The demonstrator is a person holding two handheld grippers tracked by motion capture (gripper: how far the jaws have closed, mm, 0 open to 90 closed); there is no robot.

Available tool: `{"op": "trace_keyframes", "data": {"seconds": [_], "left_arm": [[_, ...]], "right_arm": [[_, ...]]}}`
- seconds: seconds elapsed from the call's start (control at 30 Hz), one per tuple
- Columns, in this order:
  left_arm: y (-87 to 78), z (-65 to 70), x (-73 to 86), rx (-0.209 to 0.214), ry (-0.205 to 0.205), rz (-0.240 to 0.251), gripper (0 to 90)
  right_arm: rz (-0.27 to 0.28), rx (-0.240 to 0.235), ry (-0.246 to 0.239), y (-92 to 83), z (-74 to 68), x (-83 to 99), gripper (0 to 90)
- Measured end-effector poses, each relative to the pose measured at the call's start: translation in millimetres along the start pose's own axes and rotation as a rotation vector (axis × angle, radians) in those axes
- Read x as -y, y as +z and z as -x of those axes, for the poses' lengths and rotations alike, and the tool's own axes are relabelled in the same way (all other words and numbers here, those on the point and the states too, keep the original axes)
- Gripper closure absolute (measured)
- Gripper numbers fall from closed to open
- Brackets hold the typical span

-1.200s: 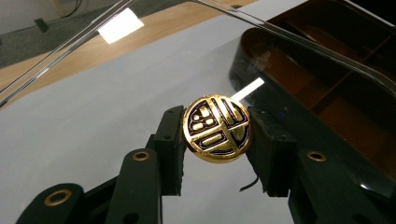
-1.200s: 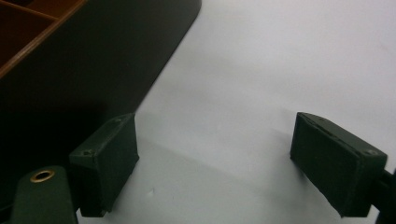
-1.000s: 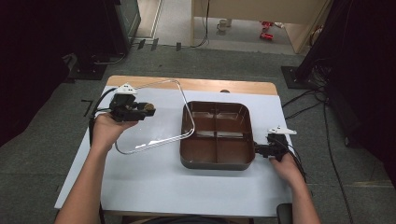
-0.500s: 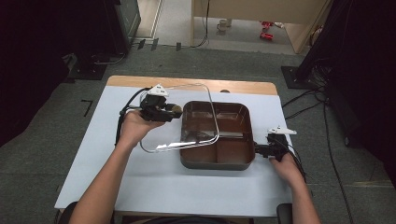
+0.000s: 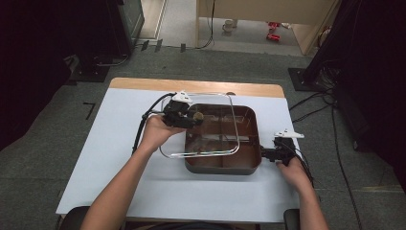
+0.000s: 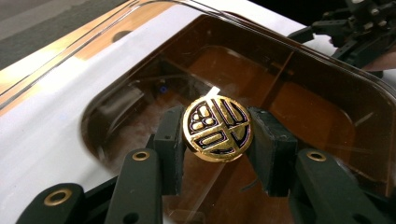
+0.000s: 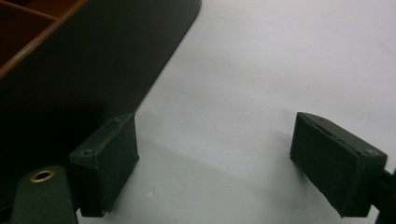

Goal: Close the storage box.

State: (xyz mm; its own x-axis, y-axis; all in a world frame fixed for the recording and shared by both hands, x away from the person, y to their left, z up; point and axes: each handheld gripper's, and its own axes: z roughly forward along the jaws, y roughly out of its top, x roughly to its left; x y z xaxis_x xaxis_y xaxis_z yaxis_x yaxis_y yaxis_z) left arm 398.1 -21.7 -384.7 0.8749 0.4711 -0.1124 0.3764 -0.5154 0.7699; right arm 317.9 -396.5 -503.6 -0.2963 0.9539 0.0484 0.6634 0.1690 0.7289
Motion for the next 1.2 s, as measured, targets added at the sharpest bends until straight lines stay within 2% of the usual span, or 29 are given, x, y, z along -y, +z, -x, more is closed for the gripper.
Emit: {"op": "trace_keyframes", "data": {"seconds": [0.17, 0.47, 0.77, 1.0, 1.2], "left_arm": [[19.5, 13.9, -6.4, 0.010, 0.034, -0.034, 59.6], [47.7, 34.5, -13.9, 0.035, 0.095, -0.060, 59.5], [73.3, 38.7, -13.3, 0.050, 0.074, -0.106, 59.5], [79.6, 41.4, -14.2, 0.045, 0.077, -0.108, 59.5], [80.3, 39.6, -11.8, 0.057, 0.069, -0.099, 59.4]], "right_arm": [[0.001, 0.000, 0.001, 0.1, 0.0, 0.0, 14.7], [0.001, 0.000, 0.000, 0.0, 0.0, 0.0, 14.7], [0.000, 0.000, -0.001, 0.0, 0.0, 0.0, 14.7], [0.000, 0.000, 0.000, 0.0, 0.0, 0.0, 14.9], [0.000, 0.003, -0.001, 0.1, -0.2, 0.0, 14.9]]}}
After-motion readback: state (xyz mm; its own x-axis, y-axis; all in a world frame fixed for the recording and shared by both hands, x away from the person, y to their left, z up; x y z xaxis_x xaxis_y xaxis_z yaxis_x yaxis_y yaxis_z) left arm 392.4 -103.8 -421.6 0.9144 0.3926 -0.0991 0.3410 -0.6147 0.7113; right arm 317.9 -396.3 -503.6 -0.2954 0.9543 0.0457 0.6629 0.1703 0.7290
